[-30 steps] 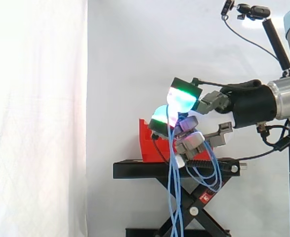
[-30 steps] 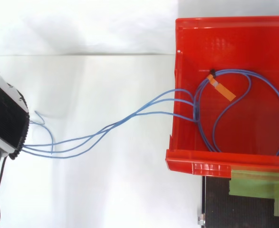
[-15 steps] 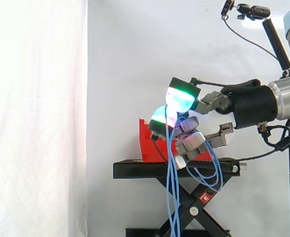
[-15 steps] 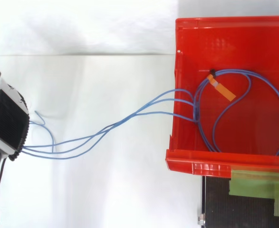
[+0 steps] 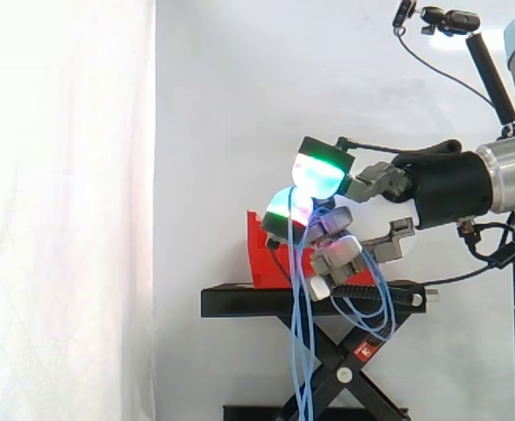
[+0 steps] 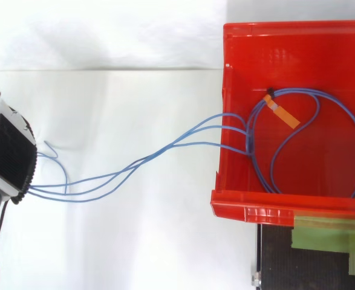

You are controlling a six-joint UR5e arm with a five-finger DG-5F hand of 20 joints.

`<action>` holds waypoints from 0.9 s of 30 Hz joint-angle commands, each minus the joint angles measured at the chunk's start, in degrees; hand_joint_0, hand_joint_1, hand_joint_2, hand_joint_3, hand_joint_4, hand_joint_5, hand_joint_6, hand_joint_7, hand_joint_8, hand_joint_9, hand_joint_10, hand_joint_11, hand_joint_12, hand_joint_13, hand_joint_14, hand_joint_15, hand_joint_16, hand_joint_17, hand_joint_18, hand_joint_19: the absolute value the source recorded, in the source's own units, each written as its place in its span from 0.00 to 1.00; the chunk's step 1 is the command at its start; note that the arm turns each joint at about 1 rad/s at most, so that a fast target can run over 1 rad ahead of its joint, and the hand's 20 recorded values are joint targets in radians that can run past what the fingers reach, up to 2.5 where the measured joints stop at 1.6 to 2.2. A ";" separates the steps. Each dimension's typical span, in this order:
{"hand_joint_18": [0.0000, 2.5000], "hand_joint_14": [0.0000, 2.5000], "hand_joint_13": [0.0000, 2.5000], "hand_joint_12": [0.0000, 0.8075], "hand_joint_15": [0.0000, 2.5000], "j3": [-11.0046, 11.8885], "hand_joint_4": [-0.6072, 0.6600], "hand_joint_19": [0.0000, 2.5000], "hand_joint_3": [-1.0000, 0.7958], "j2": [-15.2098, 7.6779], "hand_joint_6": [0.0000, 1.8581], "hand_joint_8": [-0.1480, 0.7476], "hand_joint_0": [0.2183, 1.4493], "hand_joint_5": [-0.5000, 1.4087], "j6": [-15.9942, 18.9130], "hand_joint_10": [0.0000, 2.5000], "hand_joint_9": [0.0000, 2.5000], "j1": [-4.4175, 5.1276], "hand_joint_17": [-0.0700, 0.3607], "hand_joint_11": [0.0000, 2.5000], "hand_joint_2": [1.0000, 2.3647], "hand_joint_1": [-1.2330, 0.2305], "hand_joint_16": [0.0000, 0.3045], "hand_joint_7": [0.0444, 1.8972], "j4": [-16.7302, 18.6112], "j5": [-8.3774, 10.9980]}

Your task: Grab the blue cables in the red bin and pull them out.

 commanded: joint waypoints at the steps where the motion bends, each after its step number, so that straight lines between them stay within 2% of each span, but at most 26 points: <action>1: 0.29 0.01 0.47 0.43 0.55 0.02 0.54 0.30 0.13 0.00 0.67 0.43 0.47 0.41 -0.01 1.00 0.21 0.00 0.45 0.49 0.00 0.28 0.18 0.18 0.00 -0.03; 8: 0.29 0.01 0.46 0.45 0.54 0.02 0.56 0.30 0.10 0.00 0.66 0.45 0.43 0.41 -0.10 0.96 0.21 0.00 0.47 0.49 0.00 0.28 0.19 0.19 0.18 0.06; 14: 0.30 0.01 0.46 0.48 0.52 -0.07 0.58 0.29 0.00 0.00 0.66 0.47 0.40 0.40 -0.10 0.90 0.22 0.00 0.48 0.48 0.00 0.32 0.20 0.18 0.18 0.06; 17: 0.30 0.01 0.46 0.49 0.52 0.02 0.59 0.29 0.00 0.00 0.66 0.48 0.38 0.41 -0.10 0.90 0.23 0.00 0.49 0.48 0.00 0.33 0.21 0.18 0.36 0.06; 22: 0.30 0.01 0.45 0.51 0.50 -0.07 0.61 0.29 0.00 0.00 0.55 0.50 0.35 0.46 -0.18 0.87 0.23 0.00 0.51 0.47 0.00 0.36 0.22 0.20 0.62 0.06; 27: 0.31 0.01 0.45 0.53 0.50 0.02 0.62 0.29 0.00 0.00 0.50 0.51 0.34 0.49 -0.18 0.85 0.24 0.00 0.51 0.47 0.00 0.37 0.22 0.22 0.62 0.06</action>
